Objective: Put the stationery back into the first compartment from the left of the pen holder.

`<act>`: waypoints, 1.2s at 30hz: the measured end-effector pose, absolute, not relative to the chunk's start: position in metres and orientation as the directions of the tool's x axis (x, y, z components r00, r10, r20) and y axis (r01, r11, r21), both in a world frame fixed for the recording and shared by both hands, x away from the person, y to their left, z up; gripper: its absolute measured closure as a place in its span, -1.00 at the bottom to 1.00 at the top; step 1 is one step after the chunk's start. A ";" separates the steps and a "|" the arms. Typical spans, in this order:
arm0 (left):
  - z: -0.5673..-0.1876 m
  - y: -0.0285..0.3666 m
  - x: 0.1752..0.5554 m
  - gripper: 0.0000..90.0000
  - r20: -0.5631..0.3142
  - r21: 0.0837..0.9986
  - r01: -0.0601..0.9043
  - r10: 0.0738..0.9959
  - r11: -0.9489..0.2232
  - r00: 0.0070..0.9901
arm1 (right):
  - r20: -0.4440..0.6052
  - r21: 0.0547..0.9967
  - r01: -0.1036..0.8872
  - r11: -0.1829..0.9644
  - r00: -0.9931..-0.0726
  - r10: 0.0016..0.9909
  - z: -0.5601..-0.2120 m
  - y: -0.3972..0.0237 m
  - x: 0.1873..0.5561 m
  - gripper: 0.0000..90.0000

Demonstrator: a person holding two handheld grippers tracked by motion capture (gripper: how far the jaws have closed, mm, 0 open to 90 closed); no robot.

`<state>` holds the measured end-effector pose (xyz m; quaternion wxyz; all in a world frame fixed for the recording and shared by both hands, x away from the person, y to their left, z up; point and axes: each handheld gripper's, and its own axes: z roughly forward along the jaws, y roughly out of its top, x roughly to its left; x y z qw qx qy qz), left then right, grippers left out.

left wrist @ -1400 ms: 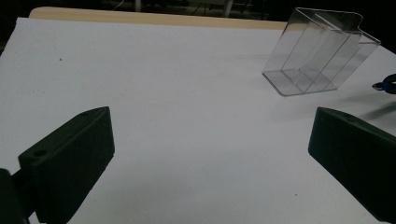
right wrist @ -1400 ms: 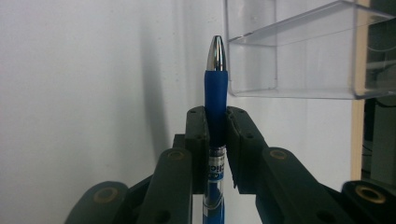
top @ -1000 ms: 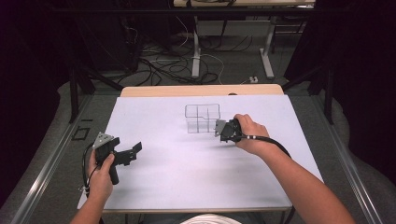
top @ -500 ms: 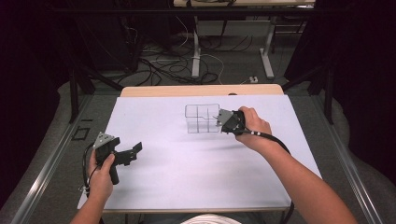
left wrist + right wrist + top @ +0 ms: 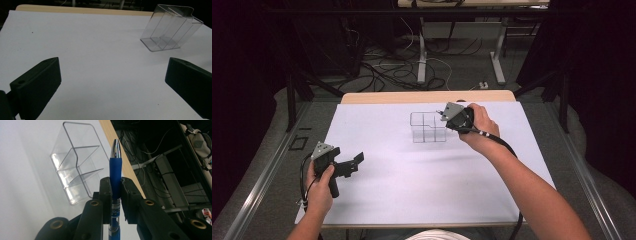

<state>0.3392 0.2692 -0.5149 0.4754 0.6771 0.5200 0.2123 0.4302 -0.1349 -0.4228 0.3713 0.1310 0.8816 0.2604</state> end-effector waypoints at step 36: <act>-0.515 0.271 0.340 -1.00 -0.213 0.864 0.503 0.904 -0.002 0.370 | -0.331 0.823 0.120 0.555 -0.691 0.642 -0.387 -0.089 0.456 0.78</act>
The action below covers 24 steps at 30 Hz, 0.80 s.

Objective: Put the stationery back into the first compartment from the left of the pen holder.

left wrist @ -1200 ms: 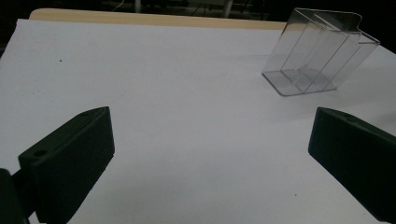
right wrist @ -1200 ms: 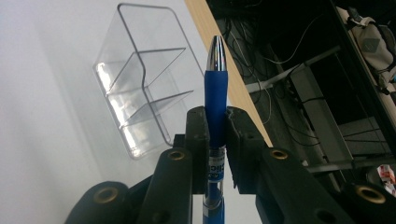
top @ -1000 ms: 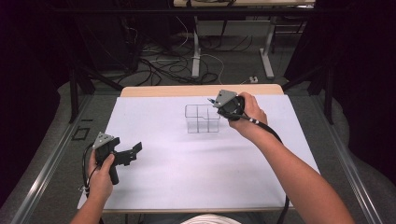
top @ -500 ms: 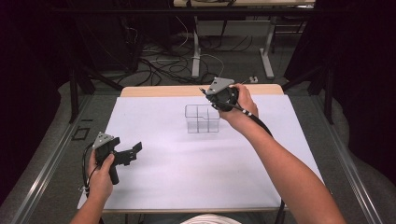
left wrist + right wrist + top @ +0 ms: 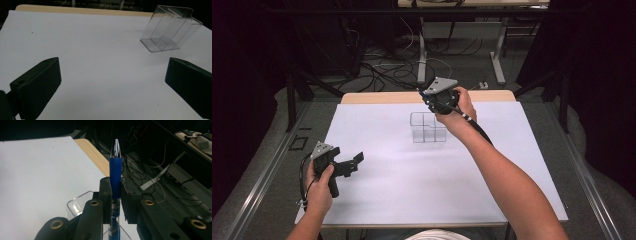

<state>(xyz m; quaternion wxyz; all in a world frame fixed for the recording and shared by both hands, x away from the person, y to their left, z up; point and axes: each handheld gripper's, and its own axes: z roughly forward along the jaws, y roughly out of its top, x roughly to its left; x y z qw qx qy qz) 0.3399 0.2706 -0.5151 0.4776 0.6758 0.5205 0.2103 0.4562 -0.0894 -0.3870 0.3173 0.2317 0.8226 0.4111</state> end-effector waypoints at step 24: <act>-0.515 0.271 0.340 -1.00 -0.211 0.865 0.501 0.904 -0.004 0.372 | -0.053 0.936 0.221 0.273 -0.678 0.733 -0.404 -0.079 0.470 0.78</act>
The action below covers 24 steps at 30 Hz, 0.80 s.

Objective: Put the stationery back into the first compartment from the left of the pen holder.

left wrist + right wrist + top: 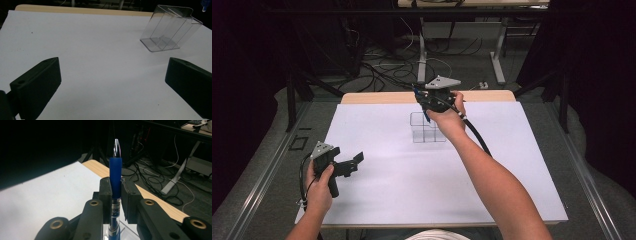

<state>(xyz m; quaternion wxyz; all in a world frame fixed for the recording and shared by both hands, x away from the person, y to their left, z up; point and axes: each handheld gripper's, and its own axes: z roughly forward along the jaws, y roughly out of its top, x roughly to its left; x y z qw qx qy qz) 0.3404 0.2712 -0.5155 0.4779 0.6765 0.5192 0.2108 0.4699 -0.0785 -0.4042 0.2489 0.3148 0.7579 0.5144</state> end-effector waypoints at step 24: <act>-0.515 0.272 0.340 -1.00 -0.212 0.867 0.498 0.902 -0.004 0.377 | 0.025 0.953 0.241 0.183 -0.667 0.745 -0.431 -0.062 0.478 0.78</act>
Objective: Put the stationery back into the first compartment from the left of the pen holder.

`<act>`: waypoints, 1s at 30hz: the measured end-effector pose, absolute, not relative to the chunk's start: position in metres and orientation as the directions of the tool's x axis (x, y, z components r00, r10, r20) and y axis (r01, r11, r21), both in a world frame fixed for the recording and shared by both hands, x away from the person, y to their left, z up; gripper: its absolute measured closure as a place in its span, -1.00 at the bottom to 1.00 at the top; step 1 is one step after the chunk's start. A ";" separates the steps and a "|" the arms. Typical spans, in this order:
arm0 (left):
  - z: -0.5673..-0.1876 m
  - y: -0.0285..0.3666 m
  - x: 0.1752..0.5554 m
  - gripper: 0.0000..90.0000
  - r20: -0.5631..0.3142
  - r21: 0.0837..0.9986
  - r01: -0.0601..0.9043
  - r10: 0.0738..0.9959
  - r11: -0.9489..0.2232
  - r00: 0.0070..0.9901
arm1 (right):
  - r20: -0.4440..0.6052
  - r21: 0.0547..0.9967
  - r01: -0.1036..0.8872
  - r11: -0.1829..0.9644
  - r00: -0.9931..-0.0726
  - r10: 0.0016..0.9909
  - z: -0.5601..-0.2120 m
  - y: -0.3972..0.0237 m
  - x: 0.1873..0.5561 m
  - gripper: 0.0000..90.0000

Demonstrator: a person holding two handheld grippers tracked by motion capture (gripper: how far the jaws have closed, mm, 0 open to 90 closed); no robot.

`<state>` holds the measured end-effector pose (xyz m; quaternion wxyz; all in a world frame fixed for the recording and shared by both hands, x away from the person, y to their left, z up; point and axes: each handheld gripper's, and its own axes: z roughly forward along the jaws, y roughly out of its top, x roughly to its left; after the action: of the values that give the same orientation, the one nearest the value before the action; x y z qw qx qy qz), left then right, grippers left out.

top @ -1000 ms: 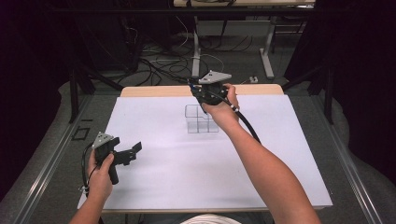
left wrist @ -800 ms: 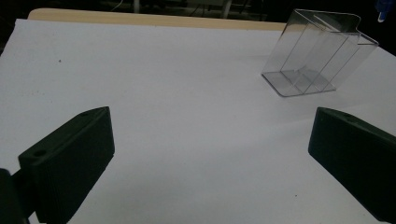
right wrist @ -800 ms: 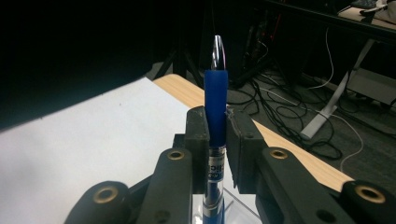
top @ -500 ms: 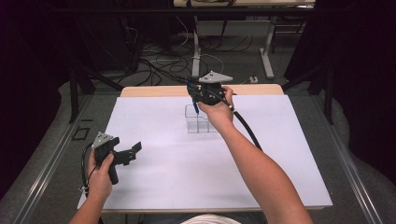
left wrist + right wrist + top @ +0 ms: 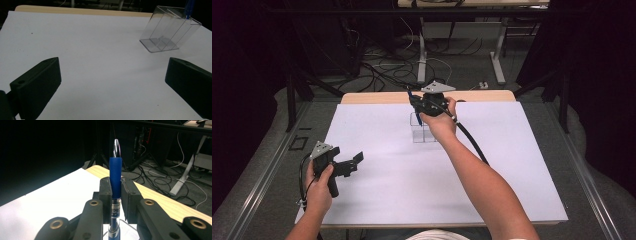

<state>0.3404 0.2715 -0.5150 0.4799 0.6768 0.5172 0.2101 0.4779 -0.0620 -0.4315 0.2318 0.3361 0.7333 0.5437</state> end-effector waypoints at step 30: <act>-0.514 0.272 0.340 -1.00 -0.214 0.868 0.497 0.900 -0.003 0.380 | -0.009 0.934 0.265 0.238 -0.650 0.760 -0.450 -0.046 0.490 0.77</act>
<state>0.3398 0.2716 -0.5144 0.4818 0.6765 0.5161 0.2093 0.4901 -0.0463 -0.4504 0.2409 0.3422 0.7491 0.5136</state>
